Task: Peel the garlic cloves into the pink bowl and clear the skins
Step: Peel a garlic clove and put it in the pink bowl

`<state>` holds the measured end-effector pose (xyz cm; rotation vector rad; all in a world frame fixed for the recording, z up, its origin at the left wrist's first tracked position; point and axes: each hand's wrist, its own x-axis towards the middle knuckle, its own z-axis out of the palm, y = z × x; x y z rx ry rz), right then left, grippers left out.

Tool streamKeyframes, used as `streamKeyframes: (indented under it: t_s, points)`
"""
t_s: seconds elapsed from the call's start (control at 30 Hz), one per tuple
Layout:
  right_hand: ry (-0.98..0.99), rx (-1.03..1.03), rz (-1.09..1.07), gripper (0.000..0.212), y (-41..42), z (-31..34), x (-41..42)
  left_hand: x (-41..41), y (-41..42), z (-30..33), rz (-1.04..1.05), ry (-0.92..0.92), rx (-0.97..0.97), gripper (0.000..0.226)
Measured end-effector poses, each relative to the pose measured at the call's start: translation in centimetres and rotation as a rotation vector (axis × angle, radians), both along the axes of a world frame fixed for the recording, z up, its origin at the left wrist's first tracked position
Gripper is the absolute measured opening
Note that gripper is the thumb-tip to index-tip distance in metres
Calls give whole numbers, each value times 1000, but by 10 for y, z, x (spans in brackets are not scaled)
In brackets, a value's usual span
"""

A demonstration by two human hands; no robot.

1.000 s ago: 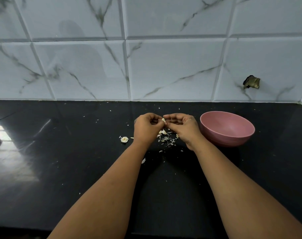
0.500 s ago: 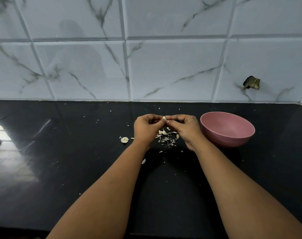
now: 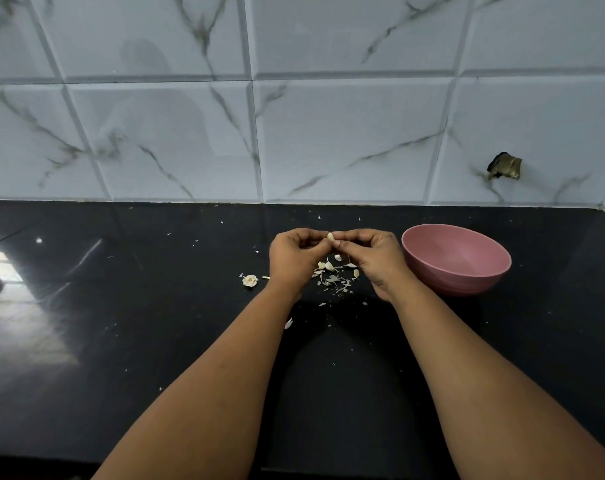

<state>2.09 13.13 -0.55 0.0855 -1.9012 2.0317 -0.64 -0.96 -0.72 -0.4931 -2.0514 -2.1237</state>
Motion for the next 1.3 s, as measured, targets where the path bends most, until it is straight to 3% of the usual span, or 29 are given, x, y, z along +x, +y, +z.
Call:
streamKeyframes:
  t_s: [0.33, 0.53, 0.7, 0.9, 1.13, 1.3]
  points:
    - [-6, 16, -13, 15, -2, 2, 1, -5, 2, -2, 84, 45, -126, 5]
    - [-21, 32, -43, 24, 0, 1, 0, -8, 5, -6, 14, 18, -44, 3]
    - [-27, 93, -107, 16, 2, -2, -3, -9, 8, -9, -60, -24, -3, 13]
    - [-33, 164, -156, 22, -1, -2, -6, -8, 8, -8, -106, -57, 39, 24]
    - [49, 321, -173, 15, -3, -3, -7, -6, 7, -8, -29, -5, -64, 18]
    - [71, 275, -179, 16, 1, 0, -6, -4, 5, -7, 29, 37, -135, 14]
